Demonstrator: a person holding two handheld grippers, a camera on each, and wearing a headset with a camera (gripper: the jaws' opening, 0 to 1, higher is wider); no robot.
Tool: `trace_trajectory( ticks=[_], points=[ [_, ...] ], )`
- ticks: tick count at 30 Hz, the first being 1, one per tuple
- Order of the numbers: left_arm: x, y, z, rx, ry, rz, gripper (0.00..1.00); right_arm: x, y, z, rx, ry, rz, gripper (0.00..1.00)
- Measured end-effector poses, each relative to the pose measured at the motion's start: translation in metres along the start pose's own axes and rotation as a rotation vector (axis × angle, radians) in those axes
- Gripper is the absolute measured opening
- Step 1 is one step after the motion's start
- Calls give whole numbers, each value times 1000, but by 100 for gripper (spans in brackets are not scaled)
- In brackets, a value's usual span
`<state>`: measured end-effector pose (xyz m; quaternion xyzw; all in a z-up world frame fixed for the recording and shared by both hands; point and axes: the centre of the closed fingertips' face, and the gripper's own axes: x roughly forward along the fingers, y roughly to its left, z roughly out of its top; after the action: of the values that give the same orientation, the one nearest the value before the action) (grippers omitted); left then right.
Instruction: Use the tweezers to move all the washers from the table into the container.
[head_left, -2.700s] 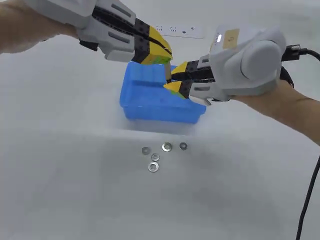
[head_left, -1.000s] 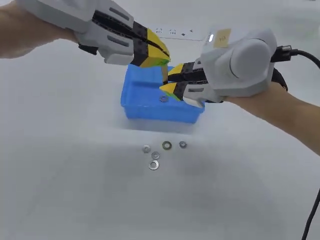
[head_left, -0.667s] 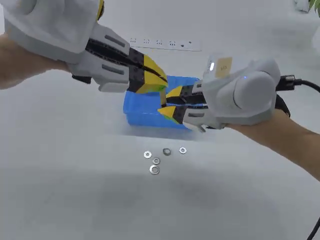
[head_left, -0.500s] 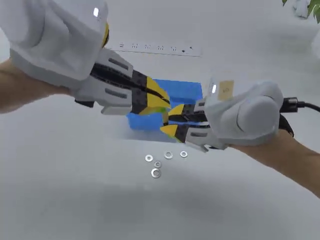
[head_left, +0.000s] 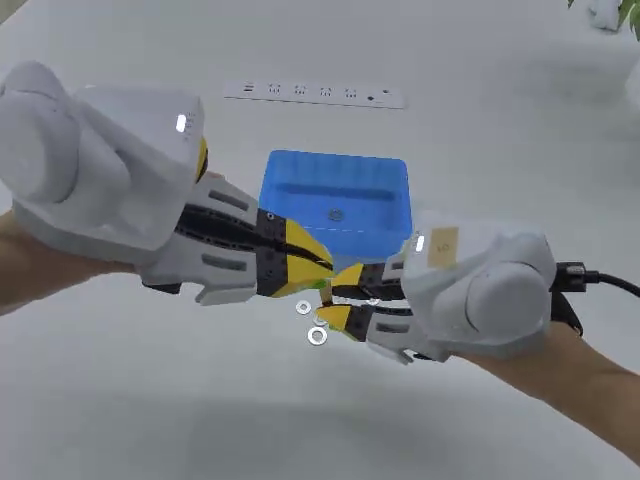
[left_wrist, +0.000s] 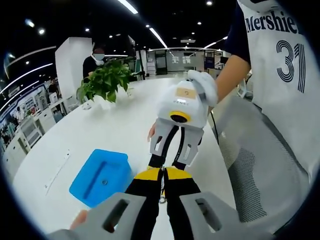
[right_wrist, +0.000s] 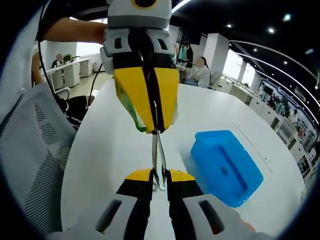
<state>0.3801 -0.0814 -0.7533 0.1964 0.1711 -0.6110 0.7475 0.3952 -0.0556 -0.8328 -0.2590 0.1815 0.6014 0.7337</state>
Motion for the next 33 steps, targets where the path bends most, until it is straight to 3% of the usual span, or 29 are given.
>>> trace_trajectory(
  ticks=[8, 15, 33],
  points=[
    [1, -5, -17, -64, -14, 0, 5, 9, 11, -8, -3, 24, 32, 12],
    [5, -8, -25, -80, -2, -3, 6, 13, 15, -17, 16, 36, 49, 12],
    [9, -7, -27, -74, 18, -13, 5, 16, 17, -20, 37, 29, 63, 12]
  ],
)
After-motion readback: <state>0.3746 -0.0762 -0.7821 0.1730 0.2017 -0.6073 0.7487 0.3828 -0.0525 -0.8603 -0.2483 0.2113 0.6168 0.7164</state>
